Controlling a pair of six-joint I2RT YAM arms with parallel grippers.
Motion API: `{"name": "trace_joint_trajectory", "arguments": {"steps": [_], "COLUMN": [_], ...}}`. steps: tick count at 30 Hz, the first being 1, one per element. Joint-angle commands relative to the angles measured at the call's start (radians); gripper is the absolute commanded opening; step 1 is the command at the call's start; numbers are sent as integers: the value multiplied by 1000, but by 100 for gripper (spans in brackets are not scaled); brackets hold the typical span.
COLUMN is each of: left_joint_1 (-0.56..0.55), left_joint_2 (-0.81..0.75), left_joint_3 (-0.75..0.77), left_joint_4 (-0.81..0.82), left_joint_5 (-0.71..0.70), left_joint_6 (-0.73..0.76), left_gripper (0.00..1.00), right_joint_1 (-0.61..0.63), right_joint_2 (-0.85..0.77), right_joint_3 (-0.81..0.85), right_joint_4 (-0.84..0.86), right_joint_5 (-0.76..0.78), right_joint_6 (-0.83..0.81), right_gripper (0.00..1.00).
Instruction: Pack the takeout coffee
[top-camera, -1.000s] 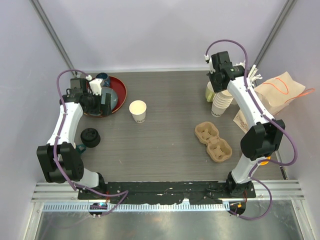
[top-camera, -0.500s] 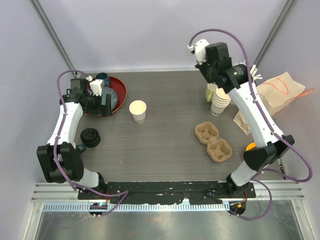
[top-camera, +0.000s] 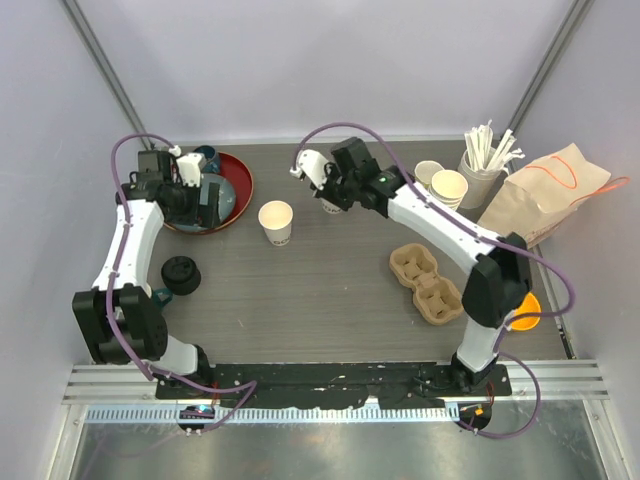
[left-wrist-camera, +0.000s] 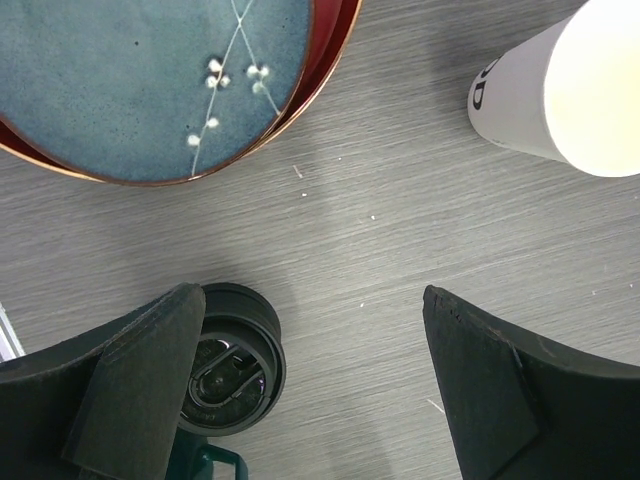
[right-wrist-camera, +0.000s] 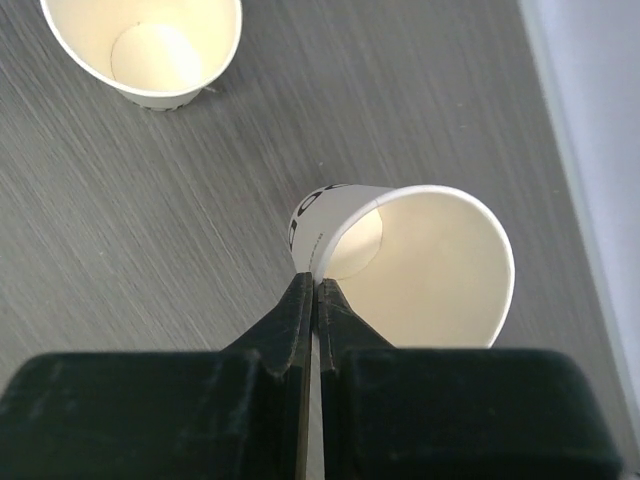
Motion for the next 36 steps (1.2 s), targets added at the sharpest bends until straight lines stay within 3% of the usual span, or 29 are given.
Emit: {"name": "trace_joint_trajectory", "arguments": {"steps": [1, 7, 19, 22, 23, 26, 31, 36], "left_joint_1": [3, 5, 3, 3, 3, 3, 3, 2], "left_joint_2": [24, 35, 23, 21, 18, 15, -2, -44], "left_joint_3": [37, 41, 33, 34, 34, 41, 50, 93], "left_joint_4": [-14, -14, -19, -20, -23, -37, -78, -221], "left_joint_5": [-33, -40, -42, -40, -37, -33, -36, -69], "left_joint_6": [11, 10, 17, 20, 22, 23, 48, 106], "left_gripper": [95, 95, 95, 95, 95, 95, 95, 95], "right_joint_1": [10, 27, 28, 28, 27, 28, 27, 28], "right_joint_2": [74, 166, 200, 194, 191, 174, 139, 77], "right_joint_3": [5, -18, -66, -65, -67, -67, -59, -50], "right_joint_4": [98, 107, 142, 131, 131, 128, 127, 134], "right_joint_5": [-44, -12, -15, -7, -6, -14, -17, -29], "right_joint_6": [-53, -64, -55, -49, -43, -36, -18, 26], "right_gripper": [1, 1, 1, 13, 24, 40, 54, 67]}}
